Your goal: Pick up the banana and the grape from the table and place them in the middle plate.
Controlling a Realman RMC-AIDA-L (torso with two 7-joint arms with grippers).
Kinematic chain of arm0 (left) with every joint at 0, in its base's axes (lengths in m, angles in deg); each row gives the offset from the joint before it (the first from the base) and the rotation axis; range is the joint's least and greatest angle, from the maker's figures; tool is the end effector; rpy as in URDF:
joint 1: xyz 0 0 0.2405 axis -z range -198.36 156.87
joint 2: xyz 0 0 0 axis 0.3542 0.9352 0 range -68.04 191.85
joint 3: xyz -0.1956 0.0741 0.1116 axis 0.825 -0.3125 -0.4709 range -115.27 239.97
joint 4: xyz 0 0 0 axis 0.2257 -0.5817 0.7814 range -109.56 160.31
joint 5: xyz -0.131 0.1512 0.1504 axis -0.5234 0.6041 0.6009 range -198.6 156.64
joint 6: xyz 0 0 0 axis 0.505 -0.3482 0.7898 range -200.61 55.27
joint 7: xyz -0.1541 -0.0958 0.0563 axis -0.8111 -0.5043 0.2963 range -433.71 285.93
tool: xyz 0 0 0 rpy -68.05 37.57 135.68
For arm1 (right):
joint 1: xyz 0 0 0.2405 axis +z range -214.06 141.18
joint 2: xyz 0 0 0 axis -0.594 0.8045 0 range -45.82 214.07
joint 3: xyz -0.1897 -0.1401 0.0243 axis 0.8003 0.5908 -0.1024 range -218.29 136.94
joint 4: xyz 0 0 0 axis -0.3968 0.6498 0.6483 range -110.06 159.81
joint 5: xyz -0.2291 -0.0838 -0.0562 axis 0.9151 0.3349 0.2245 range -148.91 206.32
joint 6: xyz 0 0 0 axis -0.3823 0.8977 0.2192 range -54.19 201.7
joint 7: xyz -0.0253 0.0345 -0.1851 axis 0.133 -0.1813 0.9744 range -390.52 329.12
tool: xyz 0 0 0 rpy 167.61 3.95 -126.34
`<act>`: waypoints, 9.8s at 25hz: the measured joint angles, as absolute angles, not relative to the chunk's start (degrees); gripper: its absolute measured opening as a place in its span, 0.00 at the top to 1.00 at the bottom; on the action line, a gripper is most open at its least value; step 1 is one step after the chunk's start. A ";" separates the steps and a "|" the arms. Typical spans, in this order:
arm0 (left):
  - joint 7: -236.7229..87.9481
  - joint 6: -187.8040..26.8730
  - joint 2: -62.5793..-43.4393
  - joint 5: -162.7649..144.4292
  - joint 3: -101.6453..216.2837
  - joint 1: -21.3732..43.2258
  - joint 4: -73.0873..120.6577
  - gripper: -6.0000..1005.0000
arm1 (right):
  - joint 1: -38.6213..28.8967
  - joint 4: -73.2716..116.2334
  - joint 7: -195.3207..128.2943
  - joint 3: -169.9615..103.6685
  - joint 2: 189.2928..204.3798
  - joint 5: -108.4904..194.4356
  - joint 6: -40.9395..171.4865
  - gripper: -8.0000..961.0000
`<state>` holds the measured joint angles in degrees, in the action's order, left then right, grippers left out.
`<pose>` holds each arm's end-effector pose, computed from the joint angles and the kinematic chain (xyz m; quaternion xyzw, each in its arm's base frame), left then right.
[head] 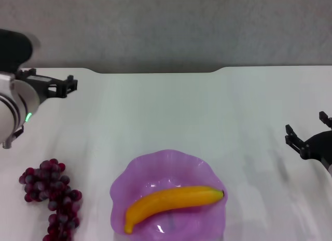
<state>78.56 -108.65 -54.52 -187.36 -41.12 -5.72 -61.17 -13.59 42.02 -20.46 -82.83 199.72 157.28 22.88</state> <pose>-0.1894 0.4567 0.0160 -0.7385 -0.3358 -0.0533 0.5822 0.3566 0.3864 -0.0651 -0.7740 0.1831 0.1336 0.5912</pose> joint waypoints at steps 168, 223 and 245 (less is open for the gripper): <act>69.79 -124.17 -55.10 -186.86 -56.03 4.59 -36.91 0.37 | -11.75 41.31 -21.12 -82.16 199.61 157.28 26.38 0.07; 58.93 -117.74 -54.57 -178.68 -61.37 3.07 -36.00 0.78 | -11.96 41.26 -21.13 -81.29 199.57 157.29 26.38 0.36; 53.75 -107.12 -54.59 -157.98 -57.07 -14.68 -54.69 0.80 | -12.24 40.95 -21.21 -81.28 199.61 157.29 26.48 0.36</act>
<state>53.75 -107.12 -54.59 -157.98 -57.07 -14.68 -54.69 -12.24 40.95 -21.21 -81.28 199.61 157.29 26.48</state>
